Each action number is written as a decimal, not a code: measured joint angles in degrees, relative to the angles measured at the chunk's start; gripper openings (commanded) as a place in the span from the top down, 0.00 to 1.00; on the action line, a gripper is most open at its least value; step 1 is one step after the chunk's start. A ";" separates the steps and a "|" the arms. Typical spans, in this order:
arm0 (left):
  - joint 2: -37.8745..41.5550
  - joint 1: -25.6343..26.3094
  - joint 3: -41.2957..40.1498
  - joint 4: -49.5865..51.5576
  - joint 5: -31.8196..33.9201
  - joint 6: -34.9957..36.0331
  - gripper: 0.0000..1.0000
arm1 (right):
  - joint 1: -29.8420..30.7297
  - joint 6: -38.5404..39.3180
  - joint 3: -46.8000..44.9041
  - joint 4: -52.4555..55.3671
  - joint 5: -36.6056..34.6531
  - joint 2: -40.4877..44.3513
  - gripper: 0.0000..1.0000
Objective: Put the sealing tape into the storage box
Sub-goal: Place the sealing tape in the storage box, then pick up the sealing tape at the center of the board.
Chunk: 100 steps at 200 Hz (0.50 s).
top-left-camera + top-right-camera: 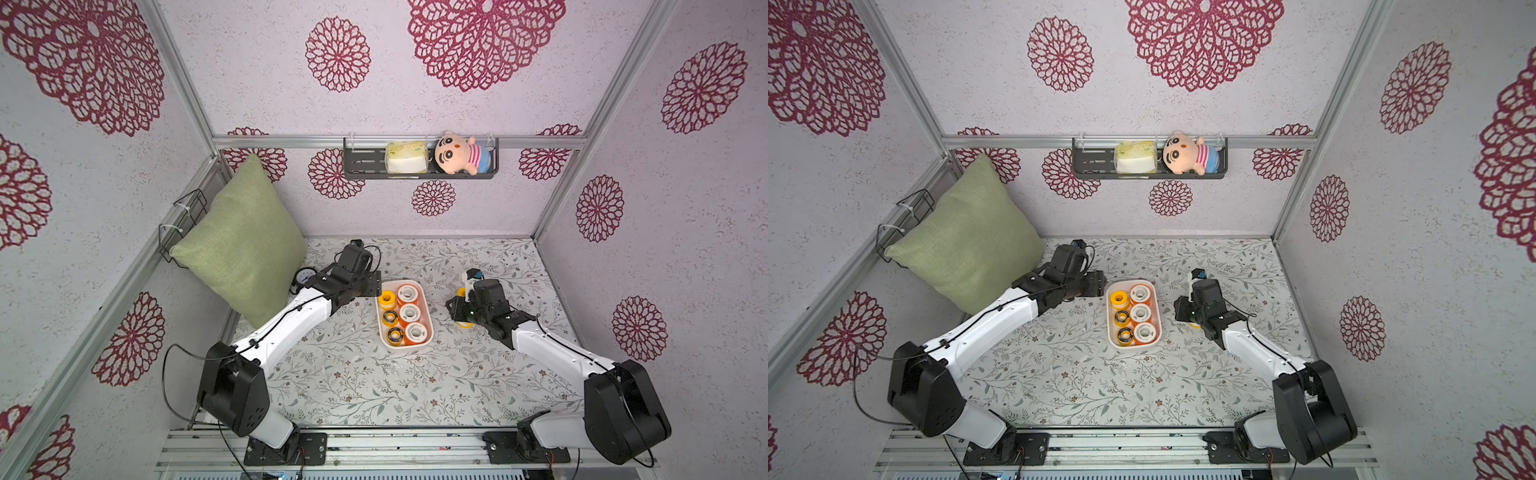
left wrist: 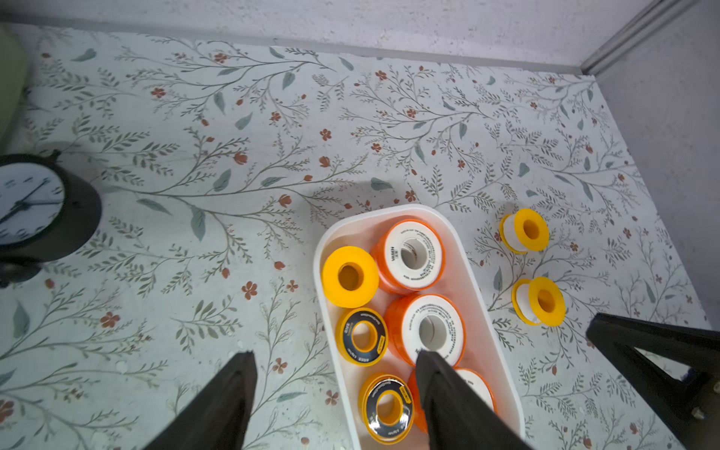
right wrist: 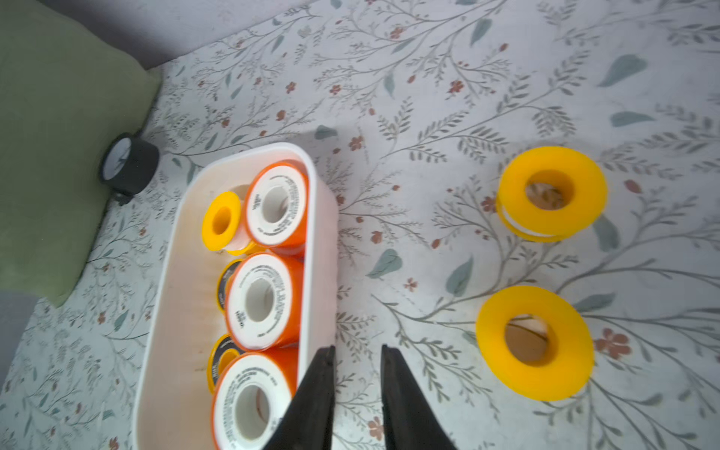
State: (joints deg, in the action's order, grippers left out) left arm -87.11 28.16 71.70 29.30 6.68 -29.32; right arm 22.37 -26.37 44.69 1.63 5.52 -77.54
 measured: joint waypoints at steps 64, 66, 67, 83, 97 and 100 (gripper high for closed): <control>10.58 -7.19 -15.65 -3.58 -2.34 -4.79 0.27 | -7.17 4.20 -1.09 4.26 -3.26 -1.53 0.40; 10.73 -7.28 -15.85 -3.63 -2.49 -4.83 0.27 | -7.26 3.96 -1.09 4.42 -3.30 -1.70 0.39; 10.75 -7.30 -15.89 -3.65 -2.51 -4.83 0.27 | -7.28 4.20 -1.09 4.46 -3.37 -1.75 0.38; 11.15 -7.65 -16.68 -4.11 -2.97 -5.38 0.26 | -7.54 5.92 -0.90 5.33 -4.24 -3.30 0.29; 11.13 -7.72 -16.94 -4.66 -3.43 -5.70 0.27 | -7.56 6.88 -0.35 6.25 -4.55 -5.07 0.24; 11.13 -7.72 -16.96 -4.76 -3.48 -5.75 0.26 | -7.54 6.88 -0.20 6.40 -4.59 -5.49 0.22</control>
State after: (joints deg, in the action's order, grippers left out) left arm -75.99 20.45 54.74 24.53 3.20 -35.07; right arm 14.83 -19.49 44.49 8.03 0.93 -83.02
